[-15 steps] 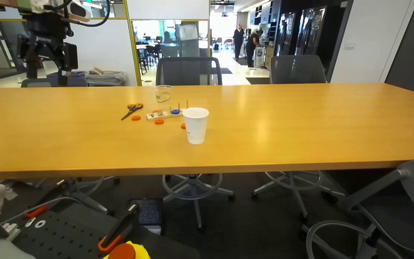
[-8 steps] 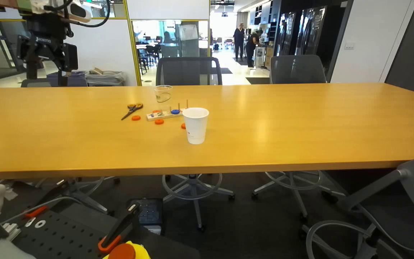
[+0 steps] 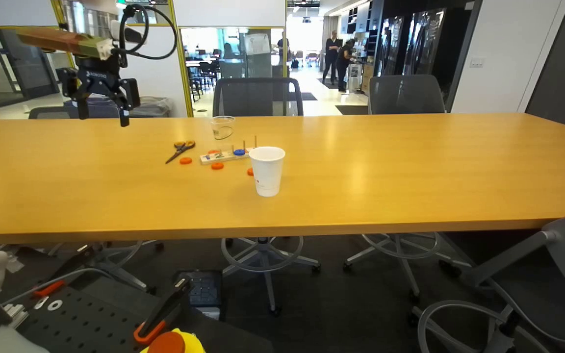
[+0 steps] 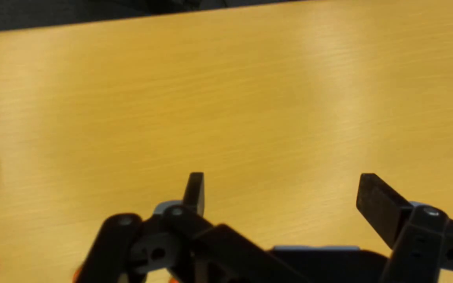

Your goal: Put two round orange blocks in the white cup then put the blue round block in the clear cup, then put the last two round orange blocks

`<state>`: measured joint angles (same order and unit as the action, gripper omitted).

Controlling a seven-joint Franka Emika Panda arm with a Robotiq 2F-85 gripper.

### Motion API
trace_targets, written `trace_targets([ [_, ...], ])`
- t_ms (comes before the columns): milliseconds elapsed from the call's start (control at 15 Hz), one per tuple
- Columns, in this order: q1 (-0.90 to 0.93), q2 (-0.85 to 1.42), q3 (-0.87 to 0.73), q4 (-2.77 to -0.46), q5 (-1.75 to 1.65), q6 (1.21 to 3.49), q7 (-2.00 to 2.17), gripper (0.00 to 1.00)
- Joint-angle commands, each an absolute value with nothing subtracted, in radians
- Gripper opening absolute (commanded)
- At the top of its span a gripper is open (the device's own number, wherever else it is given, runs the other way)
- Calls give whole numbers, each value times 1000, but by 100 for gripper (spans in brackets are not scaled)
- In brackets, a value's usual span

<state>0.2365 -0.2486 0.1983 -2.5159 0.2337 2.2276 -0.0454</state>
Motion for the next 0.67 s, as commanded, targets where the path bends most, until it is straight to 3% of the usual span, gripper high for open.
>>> trace_targets([
  [0,218,-77,180,-2431,183,2383,-137,100],
  [600,132,247,134,-2257,-30,2585,-297,100],
])
